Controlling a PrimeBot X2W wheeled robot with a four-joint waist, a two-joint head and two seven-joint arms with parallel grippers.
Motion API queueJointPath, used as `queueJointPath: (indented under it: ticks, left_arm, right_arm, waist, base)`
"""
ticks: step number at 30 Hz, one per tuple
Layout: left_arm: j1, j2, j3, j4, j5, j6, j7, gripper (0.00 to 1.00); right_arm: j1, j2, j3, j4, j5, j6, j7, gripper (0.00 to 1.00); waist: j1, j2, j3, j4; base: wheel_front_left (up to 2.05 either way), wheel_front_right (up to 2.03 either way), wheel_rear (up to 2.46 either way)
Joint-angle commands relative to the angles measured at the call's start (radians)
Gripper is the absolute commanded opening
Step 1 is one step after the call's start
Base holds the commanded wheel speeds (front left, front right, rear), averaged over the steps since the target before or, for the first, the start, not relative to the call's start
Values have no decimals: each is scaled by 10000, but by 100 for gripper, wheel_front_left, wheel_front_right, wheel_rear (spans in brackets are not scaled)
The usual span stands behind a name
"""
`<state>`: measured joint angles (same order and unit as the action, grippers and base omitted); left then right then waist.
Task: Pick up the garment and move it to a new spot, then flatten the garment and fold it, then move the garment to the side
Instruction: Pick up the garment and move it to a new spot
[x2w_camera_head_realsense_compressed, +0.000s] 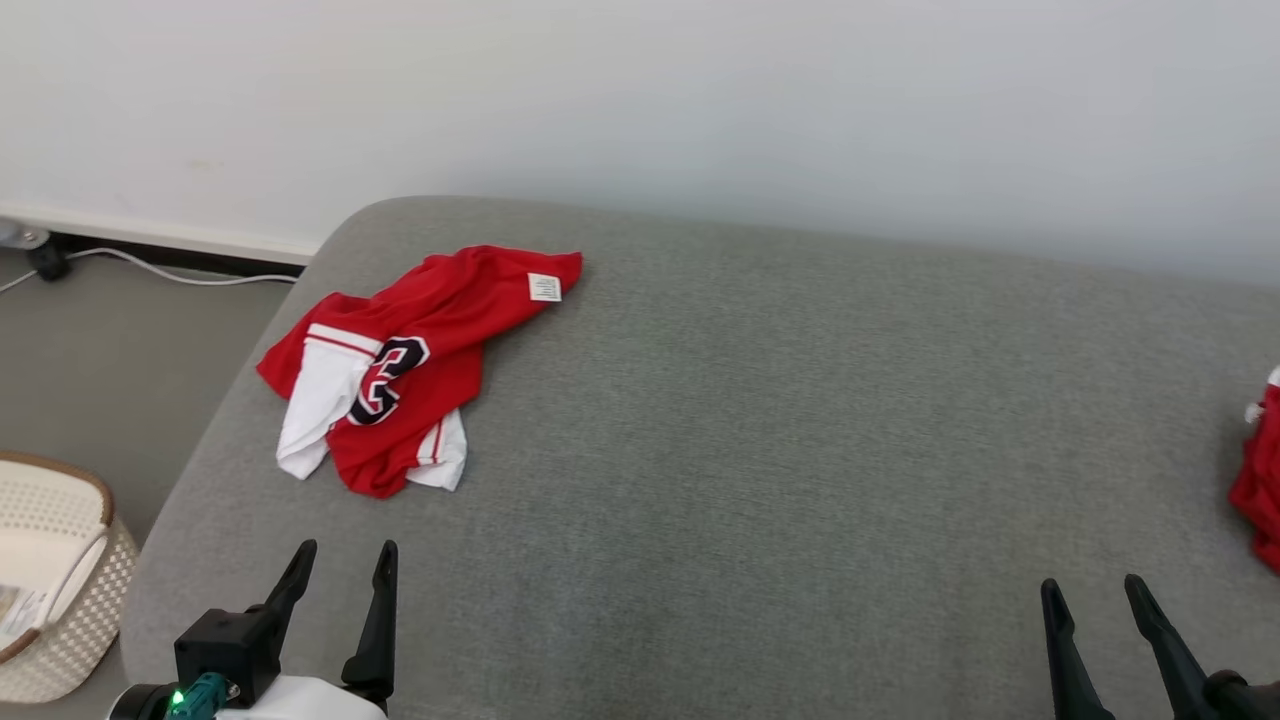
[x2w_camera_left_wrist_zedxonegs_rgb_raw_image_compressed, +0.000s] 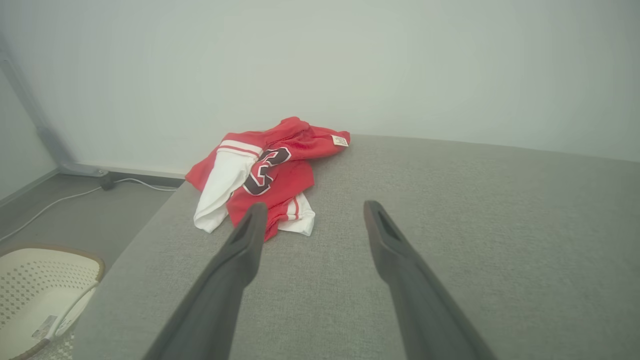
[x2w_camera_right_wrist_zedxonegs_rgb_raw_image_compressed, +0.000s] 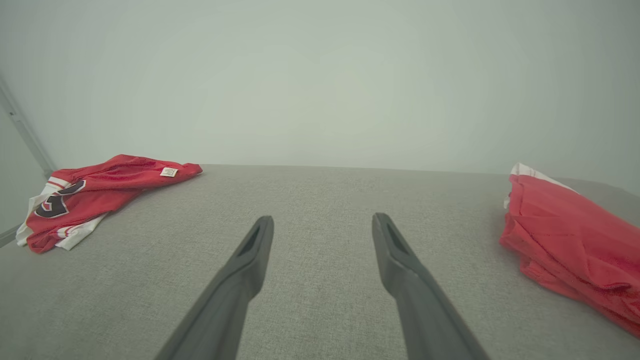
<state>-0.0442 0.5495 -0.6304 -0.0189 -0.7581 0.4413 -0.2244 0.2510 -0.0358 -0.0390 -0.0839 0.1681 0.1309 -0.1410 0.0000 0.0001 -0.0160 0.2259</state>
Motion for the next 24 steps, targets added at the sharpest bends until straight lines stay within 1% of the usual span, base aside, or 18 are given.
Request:
queueJointPath:
  ticks: [1,2,9,15,18,24]
  left_arm:
    - [-496,196,432,-231,21,52,-73,100]
    - [-496,196,432,-231,21,52,-73,100]
    - [-624,81,248,-148,48,-45,-2,100]
    - [-661,10,227,-64,5,-88,-17,100]
    - [-667,-35,227,-27,-34,-122,-31,100]
    - [-660,-75,247,10,-81,-146,-60,100]
  right_arm:
    - [-393,-145,316,-299,28,-2,38,100]
    - [-393,-145,316,-299,28,-2,38,100]
    - [-444,-145,649,-123,83,-2,26,100]
    - [-560,-145,999,-19,125,-2,5,100]
    - [-591,-145,1040,42,165,-2,-2,100]
    - [-694,-145,1158,115,219,-2,1,100]
  waist:
    - [0,-1,2,677]
    - [0,-1,2,677]
    - [0,-1,-71,1873]
    - [0,-1,-80,2606]
    - [0,-1,-86,2829]
    - [0,-1,-22,2886]
  base:
    - [0,0,0]
    - [0,0,0]
    - [0,0,0]
    - [0,0,0]
    - [0,0,0]
    - [0,0,0]
